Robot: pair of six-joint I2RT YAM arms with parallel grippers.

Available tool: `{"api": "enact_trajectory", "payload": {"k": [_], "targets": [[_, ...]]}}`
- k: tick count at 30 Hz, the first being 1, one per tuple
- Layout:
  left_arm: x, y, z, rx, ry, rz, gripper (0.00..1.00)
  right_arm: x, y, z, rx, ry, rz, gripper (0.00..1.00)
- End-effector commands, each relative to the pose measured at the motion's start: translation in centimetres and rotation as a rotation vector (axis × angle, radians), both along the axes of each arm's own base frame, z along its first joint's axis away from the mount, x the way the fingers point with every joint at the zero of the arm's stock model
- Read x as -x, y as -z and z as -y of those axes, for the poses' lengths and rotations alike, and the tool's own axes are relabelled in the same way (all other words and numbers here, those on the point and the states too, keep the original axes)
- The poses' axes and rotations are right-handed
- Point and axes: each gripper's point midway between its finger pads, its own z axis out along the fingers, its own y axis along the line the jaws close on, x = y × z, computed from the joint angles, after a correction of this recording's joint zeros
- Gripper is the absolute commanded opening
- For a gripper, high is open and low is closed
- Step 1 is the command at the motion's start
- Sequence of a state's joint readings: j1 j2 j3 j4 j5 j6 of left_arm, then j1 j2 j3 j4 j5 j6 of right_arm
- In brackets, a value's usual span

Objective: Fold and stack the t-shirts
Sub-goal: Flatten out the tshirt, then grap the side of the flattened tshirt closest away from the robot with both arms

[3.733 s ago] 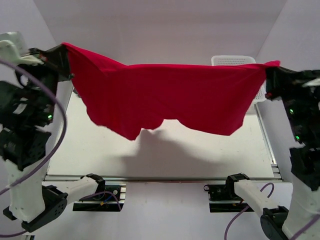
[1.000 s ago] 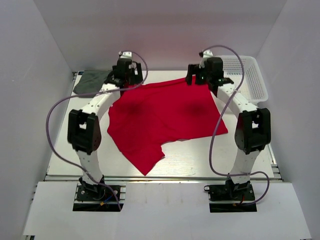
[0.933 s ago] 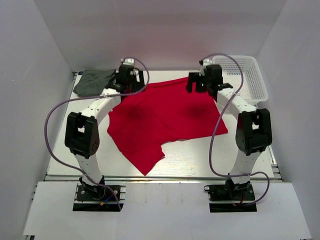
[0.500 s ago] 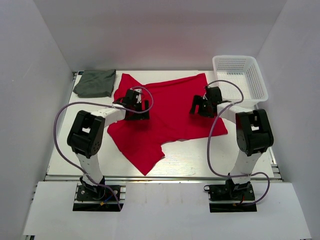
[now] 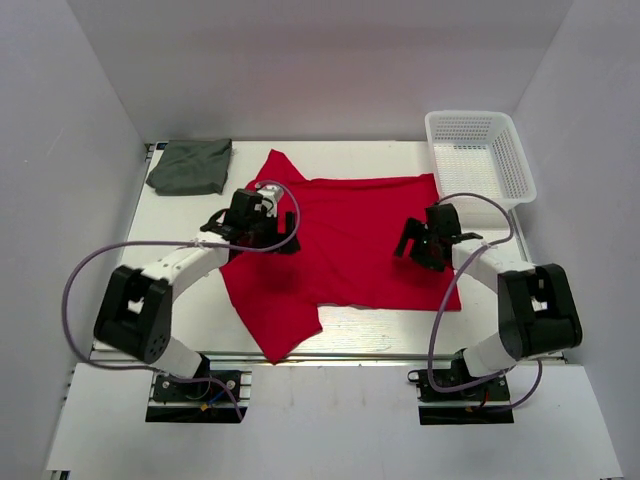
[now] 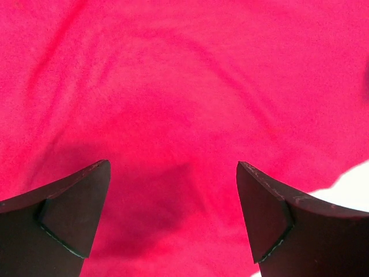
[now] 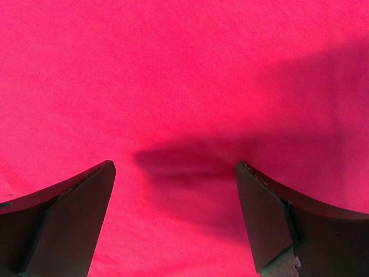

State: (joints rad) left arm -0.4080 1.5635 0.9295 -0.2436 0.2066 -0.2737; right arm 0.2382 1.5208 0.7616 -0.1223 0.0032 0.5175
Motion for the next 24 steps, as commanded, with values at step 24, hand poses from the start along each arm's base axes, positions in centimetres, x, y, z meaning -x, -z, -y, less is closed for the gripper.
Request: {"api": "enact_trajectory", "payload": {"k": [24], "targets": [[25.5,4.2,-3.3,-0.124,0.025,-0.696,0.84,6.3,-2.3,6.9,0.207,0.229,0.022,0.9]]}}
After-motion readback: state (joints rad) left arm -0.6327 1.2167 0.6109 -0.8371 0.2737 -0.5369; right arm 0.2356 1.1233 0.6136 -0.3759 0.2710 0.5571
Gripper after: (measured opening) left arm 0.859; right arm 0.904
